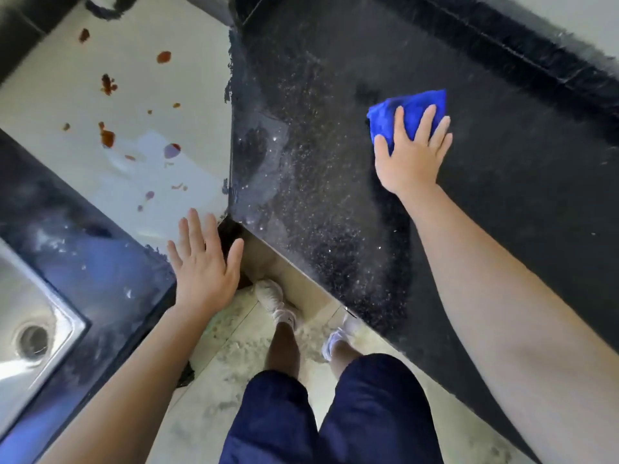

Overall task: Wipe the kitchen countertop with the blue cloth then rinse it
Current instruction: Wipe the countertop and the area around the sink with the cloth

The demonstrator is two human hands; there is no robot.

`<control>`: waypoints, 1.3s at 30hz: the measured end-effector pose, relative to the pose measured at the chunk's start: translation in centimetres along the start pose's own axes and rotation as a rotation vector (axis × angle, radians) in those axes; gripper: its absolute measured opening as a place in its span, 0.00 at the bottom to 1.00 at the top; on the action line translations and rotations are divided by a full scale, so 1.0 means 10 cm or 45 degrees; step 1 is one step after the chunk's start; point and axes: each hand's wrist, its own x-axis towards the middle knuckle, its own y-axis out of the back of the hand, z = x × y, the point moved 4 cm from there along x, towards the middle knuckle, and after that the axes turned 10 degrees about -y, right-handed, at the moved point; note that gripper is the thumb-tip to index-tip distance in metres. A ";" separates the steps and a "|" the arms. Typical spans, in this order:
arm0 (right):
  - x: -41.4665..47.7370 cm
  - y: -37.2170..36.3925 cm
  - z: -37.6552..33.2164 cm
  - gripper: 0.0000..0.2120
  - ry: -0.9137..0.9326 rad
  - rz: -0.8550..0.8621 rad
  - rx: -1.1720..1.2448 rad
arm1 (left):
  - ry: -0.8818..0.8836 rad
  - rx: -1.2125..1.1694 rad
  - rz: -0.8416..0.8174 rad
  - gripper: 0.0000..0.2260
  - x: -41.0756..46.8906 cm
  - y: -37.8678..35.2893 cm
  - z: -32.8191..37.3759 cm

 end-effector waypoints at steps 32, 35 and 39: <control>-0.57 -0.26 -0.78 0.30 0.806 -0.045 -0.257 | -0.020 0.053 0.067 0.32 0.06 -0.06 -0.41; 0.09 -0.04 -0.84 0.31 0.596 -0.062 -0.295 | -0.077 0.088 0.023 0.36 0.21 -0.13 -0.43; 0.54 -0.02 -1.46 0.31 0.350 -0.052 -0.254 | -0.098 0.044 -0.006 0.41 0.19 -0.15 -0.42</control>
